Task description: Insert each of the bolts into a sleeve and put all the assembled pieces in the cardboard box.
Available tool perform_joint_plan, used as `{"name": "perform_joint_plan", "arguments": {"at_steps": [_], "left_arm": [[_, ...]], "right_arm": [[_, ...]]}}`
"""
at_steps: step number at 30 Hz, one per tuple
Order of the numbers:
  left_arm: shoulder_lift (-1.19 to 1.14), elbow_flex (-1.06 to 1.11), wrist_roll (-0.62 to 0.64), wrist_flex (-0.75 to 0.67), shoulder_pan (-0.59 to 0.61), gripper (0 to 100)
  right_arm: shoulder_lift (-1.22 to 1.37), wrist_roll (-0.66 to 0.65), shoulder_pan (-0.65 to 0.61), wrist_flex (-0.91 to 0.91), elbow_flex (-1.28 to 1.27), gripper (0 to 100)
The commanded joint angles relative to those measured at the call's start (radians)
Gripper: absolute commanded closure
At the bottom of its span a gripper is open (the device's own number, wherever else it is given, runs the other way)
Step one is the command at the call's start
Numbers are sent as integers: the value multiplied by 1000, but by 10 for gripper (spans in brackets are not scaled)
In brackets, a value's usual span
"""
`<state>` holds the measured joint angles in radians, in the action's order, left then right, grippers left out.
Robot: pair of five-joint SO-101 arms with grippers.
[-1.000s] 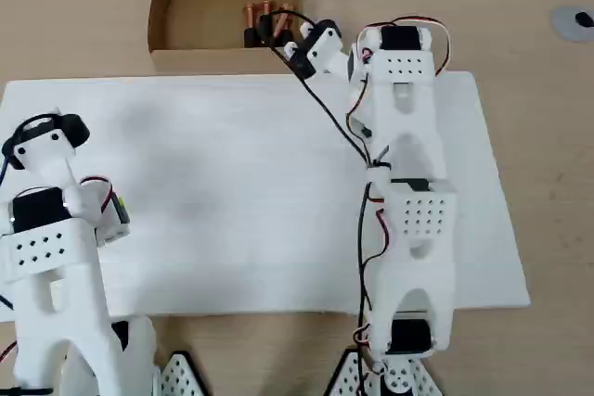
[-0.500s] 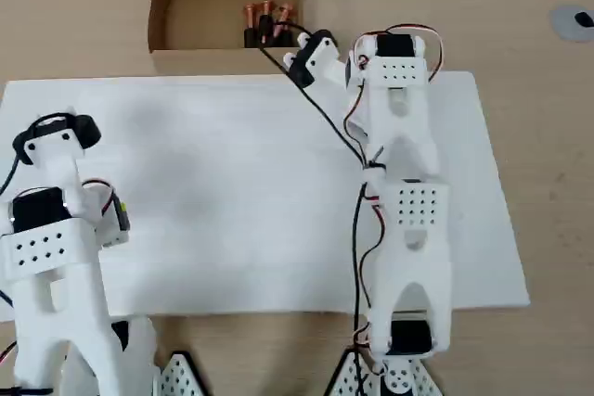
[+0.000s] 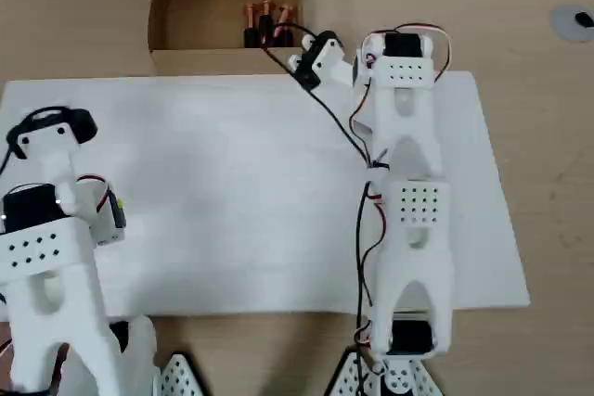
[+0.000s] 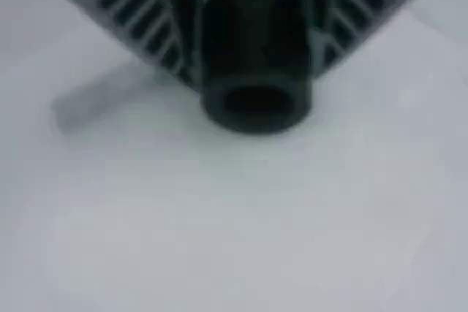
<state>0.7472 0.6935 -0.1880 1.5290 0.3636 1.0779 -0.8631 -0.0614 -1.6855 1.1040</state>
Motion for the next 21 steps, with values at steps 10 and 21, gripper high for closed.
{"name": "perform_joint_plan", "arguments": {"at_steps": [10, 21], "left_arm": [[22, -115, -35, 80, -43, 919], [24, -118, 80, 15, -321, 919]], "right_arm": [[-1, -5, 76, -83, 41, 988], [-186, 180, 90, -104, 220, 988]]}}
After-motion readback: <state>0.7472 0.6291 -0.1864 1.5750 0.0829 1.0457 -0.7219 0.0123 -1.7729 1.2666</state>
